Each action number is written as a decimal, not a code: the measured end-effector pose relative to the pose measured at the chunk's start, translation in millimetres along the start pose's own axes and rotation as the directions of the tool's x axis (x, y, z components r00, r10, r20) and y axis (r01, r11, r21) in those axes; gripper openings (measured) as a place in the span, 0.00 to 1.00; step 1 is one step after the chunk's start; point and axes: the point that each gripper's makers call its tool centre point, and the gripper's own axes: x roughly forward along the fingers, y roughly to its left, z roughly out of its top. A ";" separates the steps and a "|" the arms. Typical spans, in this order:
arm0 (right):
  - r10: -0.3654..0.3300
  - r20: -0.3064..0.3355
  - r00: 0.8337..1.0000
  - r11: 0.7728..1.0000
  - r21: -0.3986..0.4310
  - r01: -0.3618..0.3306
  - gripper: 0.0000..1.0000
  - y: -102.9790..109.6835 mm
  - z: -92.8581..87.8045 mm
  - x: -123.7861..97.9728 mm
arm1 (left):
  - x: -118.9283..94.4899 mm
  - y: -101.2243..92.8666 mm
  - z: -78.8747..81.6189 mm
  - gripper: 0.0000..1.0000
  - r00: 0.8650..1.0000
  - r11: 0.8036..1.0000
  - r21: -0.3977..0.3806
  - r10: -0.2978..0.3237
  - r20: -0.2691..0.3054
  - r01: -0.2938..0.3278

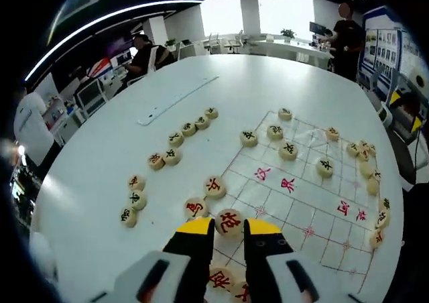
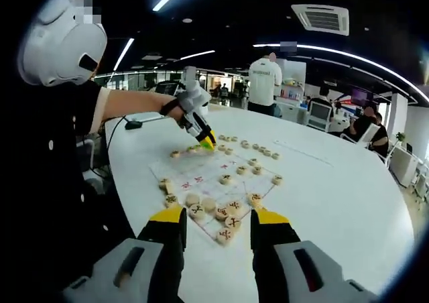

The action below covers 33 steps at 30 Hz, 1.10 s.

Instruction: Pick up the chess pieces one by one and place each piece onto its starting position on the chessboard, setting the pieces on their correct points until all the chess pieces are arranged in the starting layout

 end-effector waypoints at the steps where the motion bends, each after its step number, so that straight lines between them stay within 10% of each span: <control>1: -0.002 -0.001 1.000 1.000 0.002 0.002 0.39 -0.5 -0.3 0.0 | 1.8 1.3 -0.5 0.20 1.000 1.000 -0.007 0.000 -0.007 0.000; 24: -0.022 -0.008 1.000 1.000 0.015 0.022 0.38 -5.0 -1.4 -0.7 | 14.4 5.8 -6.3 0.20 0.999 0.998 -0.069 -0.012 -0.036 0.009; 33: -0.018 -0.001 1.000 1.000 0.014 0.018 0.38 -2.8 1.0 0.2 | -7.6 -8.1 -6.5 0.39 1.000 0.998 -0.053 -0.024 0.006 0.024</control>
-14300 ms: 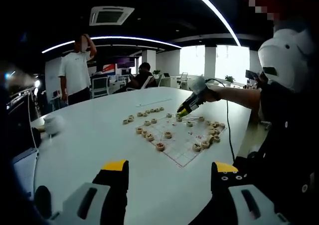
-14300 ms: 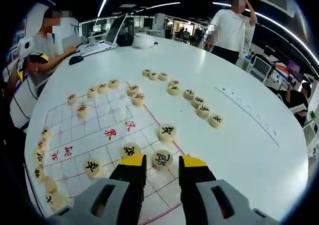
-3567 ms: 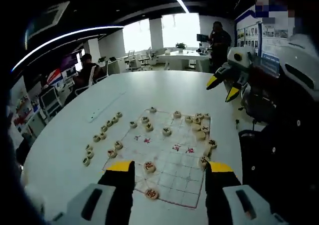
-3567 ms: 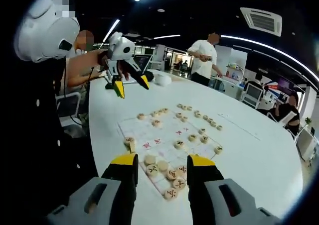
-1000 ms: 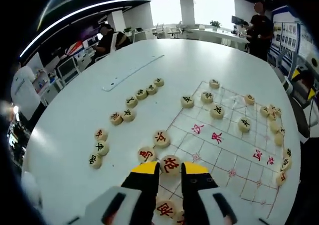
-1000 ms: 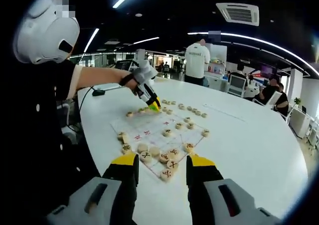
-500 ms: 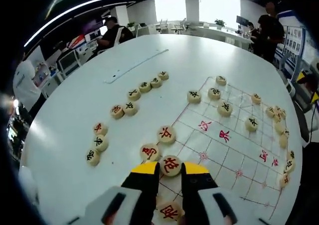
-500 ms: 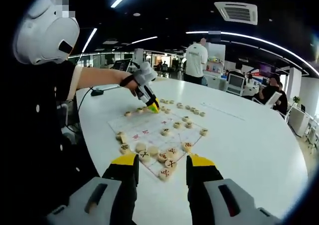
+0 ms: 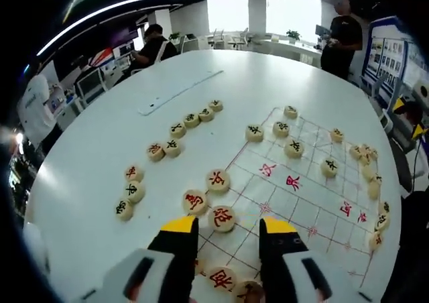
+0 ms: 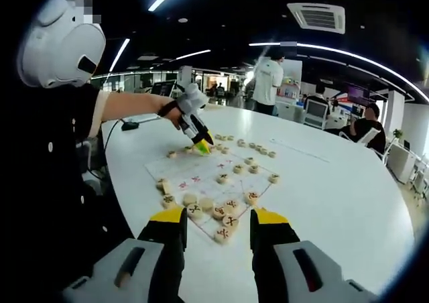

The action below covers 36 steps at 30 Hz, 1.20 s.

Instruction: Pick up the chess pieces one by one and place each piece onto its starting position on the chessboard, setting the pieces on their correct points until all the chess pieces are arranged in the starting layout

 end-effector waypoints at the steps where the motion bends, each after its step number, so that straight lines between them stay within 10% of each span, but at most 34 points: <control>1: 0.003 0.001 1.000 1.000 -0.003 -0.003 0.39 0.7 0.7 0.8 | -7.0 -1.0 0.1 0.39 1.000 1.000 -0.005 0.003 0.016 -0.003; 12: 0.025 0.019 1.000 0.999 -0.033 -0.025 0.39 5.8 11.5 7.1 | -84.7 -11.5 -30.5 0.47 0.985 0.996 -0.022 0.090 0.149 -0.088; 20: 0.038 0.033 0.999 0.998 -0.051 -0.037 0.39 9.1 20.0 11.6 | -138.7 -9.6 -62.5 0.48 0.937 0.971 -0.165 0.216 0.275 -0.176; 30: 0.003 0.012 1.000 1.000 -0.021 -0.002 0.41 -0.4 13.9 5.6 | -171.3 -50.1 -123.6 0.55 0.925 0.961 -0.215 0.234 0.299 -0.174; 36: 0.009 0.005 1.000 1.000 -0.027 -0.009 0.41 0.6 13.2 9.1 | -180.7 -45.2 -128.7 0.55 0.909 0.945 -0.268 0.270 0.317 -0.187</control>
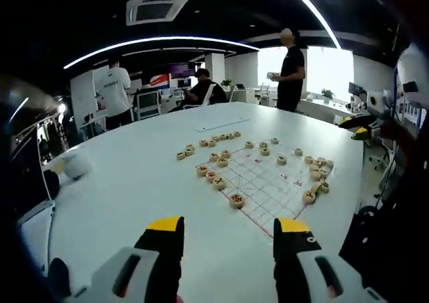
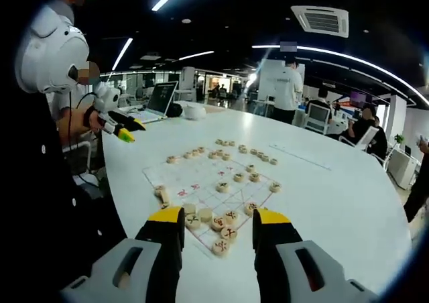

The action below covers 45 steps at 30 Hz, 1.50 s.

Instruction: Pick up the chess pieces one by one and place each piece onto its starting position on the chessboard, setting the pieces on their correct points until all the chess pieces are arranged in the starting layout

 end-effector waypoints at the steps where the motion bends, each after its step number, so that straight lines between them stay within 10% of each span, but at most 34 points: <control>1: 0.003 -0.001 1.000 1.000 -0.002 -0.003 0.41 0.3 0.3 0.9 | -0.5 1.5 1.7 0.55 1.000 1.000 0.000 0.005 0.005 -0.005; 45: -0.013 -0.007 1.000 1.000 0.015 0.013 0.42 -5.5 -10.8 -2.2 | 35.3 4.2 43.1 0.54 0.998 0.997 0.062 -0.044 -0.043 0.047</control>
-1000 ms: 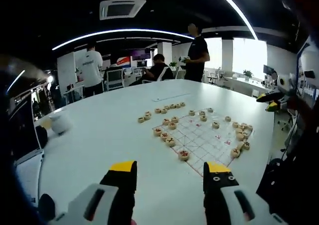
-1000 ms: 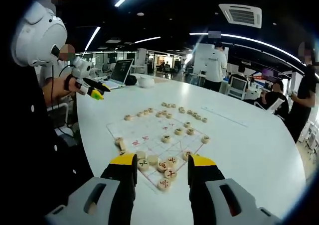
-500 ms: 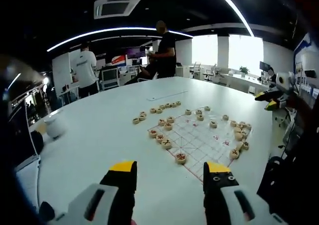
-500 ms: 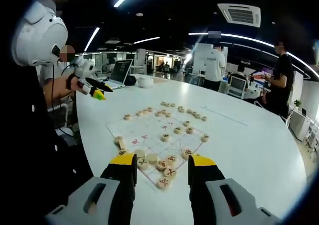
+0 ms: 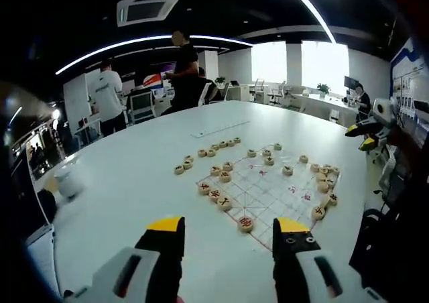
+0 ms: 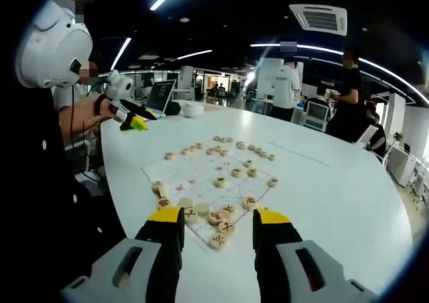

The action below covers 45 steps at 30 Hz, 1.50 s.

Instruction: Pick up the chess pieces one by one and place each piece onto its starting position on the chessboard, setting the pieces on their correct points until all the chess pieces are arranged in the starting layout

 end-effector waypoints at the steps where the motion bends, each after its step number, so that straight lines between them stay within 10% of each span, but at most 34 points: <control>1: -0.001 0.000 1.000 1.000 0.001 0.001 0.41 -0.3 -0.3 -0.4 | 1.1 0.9 1.2 0.54 1.000 1.000 0.007 -0.003 -0.007 0.003; 26: -0.008 -0.012 1.000 1.000 0.022 0.008 0.41 -7.4 -8.5 1.3 | 81.6 27.2 48.4 0.52 0.983 0.993 0.053 -0.093 -0.157 0.102; 45: -0.014 -0.013 1.000 0.999 0.045 0.015 0.41 -11.4 -16.9 -0.1 | 154.8 19.7 19.3 0.41 0.932 0.996 -0.018 -0.090 -0.351 0.090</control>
